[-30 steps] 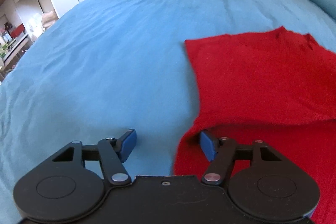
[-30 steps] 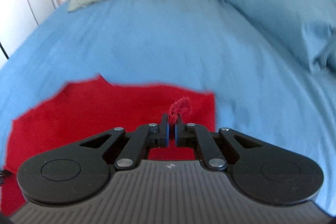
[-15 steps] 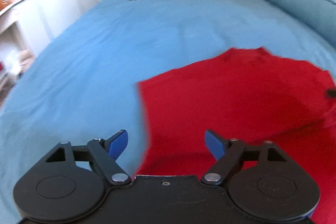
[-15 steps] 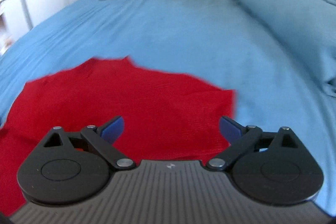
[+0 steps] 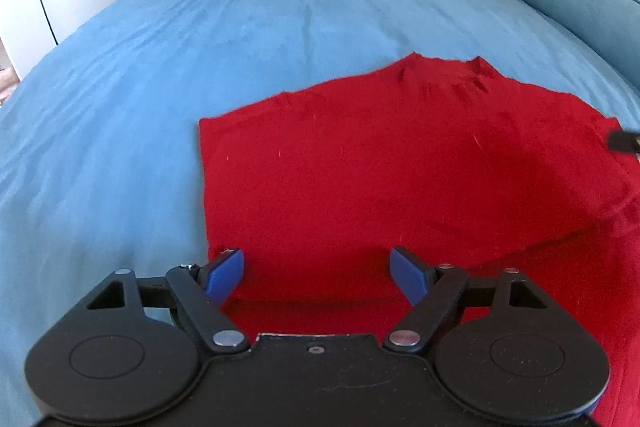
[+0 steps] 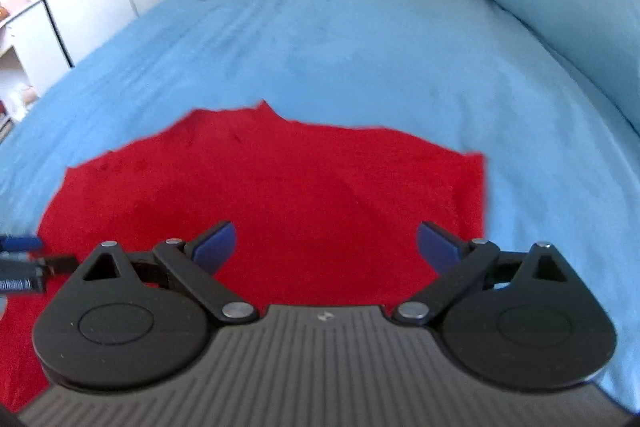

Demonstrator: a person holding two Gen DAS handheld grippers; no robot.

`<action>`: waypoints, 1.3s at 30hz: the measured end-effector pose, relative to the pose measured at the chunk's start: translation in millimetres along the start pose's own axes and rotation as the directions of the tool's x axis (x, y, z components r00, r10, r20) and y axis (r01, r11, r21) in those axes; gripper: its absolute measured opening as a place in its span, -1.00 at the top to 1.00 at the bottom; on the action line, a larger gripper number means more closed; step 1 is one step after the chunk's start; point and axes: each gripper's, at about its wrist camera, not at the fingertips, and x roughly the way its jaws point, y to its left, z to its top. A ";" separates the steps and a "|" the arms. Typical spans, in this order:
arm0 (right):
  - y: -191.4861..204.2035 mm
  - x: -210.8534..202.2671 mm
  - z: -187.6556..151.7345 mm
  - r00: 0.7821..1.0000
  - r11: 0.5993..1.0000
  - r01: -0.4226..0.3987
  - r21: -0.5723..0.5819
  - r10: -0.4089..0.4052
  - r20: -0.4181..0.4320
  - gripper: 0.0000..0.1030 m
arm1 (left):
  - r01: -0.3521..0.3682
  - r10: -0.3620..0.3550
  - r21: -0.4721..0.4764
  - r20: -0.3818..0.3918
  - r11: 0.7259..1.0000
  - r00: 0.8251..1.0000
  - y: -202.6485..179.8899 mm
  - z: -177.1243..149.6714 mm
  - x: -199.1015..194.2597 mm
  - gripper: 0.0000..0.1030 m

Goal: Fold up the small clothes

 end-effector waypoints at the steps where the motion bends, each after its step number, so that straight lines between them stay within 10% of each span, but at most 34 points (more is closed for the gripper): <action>1: -0.1 7.5 0.1 1.000 1.000 -0.011 0.006 0.011 0.003 -1.00 | 0.007 -0.007 0.006 -0.001 1.000 1.000 1.3 -2.8 1.9 -0.63; 9: -24.9 65.8 -4.9 0.994 0.994 0.105 -0.014 -0.105 0.023 -1.00 | 0.039 -0.041 0.035 0.054 0.999 0.998 6.7 -18.1 3.1 -0.66; 18: -49.1 41.6 5.0 0.973 0.982 0.177 0.066 -0.185 0.138 -1.00 | -0.043 0.034 0.056 0.161 0.998 0.986 -2.2 -33.6 -13.8 -0.65; 29: -46.1 -136.0 -7.4 0.942 1.000 -0.016 -0.010 0.018 0.335 -1.00 | -0.159 0.129 0.083 0.292 0.984 0.948 -15.0 -64.3 -145.6 -0.91; 39: -26.6 -349.0 -95.0 0.923 0.998 0.012 -0.061 0.013 0.384 -1.00 | 0.035 -0.040 0.022 0.290 0.999 0.956 -24.7 -128.5 -312.3 -1.00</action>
